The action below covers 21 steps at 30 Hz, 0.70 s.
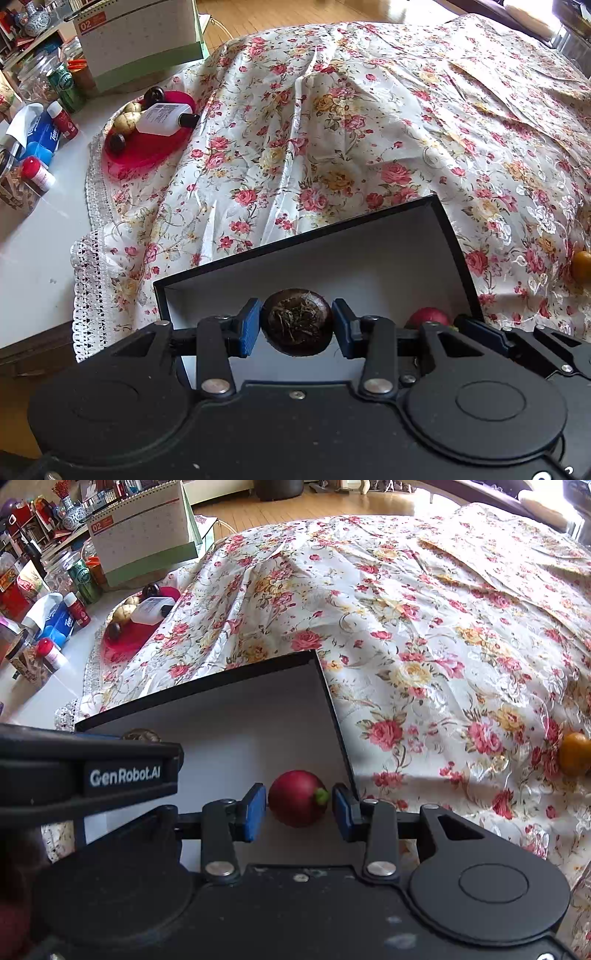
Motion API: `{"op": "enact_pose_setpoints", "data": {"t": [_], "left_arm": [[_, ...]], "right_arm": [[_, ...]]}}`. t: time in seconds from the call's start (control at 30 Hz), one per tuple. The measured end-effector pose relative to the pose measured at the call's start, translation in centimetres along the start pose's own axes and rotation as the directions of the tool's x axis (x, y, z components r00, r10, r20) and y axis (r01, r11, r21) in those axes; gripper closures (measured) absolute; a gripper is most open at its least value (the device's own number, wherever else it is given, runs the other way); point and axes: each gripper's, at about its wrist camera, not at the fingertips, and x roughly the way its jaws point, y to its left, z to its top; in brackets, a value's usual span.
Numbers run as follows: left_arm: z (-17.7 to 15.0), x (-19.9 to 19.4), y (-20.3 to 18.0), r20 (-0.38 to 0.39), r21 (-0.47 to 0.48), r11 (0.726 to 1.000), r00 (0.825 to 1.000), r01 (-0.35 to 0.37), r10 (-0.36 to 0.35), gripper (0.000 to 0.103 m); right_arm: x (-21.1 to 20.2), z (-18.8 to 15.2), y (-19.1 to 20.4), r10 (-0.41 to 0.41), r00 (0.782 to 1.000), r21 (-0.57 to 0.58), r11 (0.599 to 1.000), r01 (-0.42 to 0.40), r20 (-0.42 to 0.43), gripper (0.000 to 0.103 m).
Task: Organize fruits
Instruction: 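Carry both fruits over the white box and open both tools to release them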
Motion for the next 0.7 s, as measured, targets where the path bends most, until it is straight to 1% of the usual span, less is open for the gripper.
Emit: {"op": "enact_pose_setpoints", "data": {"t": [0.17, 0.27, 0.33, 0.43, 0.7], "left_arm": [[-0.1, -0.3, 0.0, 0.017, 0.010, 0.999, 0.999, -0.031, 0.031, 0.053], [0.0, -0.1, 0.2, 0.003, 0.000, 1.000, 1.000, -0.022, 0.022, 0.053], [0.0, 0.1, 0.3, -0.005, -0.004, 1.000, 1.000, -0.019, 0.019, 0.053], [-0.1, 0.2, 0.2, -0.008, -0.007, 1.000, 1.000, -0.025, 0.025, 0.053], [-0.2, -0.4, 0.5, -0.009, -0.026, 1.000, 1.000, -0.009, 0.009, 0.053]], "right_arm": [[-0.4, -0.6, -0.7, 0.027, 1.000, 0.017, 0.999, -0.027, -0.012, 0.061], [-0.6, -1.0, -0.9, 0.038, 0.999, 0.023, 0.999, -0.038, -0.018, 0.060], [-0.9, -1.3, -0.9, 0.027, 1.000, 0.019, 0.999, -0.027, -0.016, 0.060], [-0.9, -1.4, -0.9, 0.026, 0.999, 0.017, 1.000, -0.026, -0.022, 0.060], [-2.1, -1.8, -1.2, 0.054, 0.998, 0.026, 0.998, -0.053, -0.017, 0.060]]}}
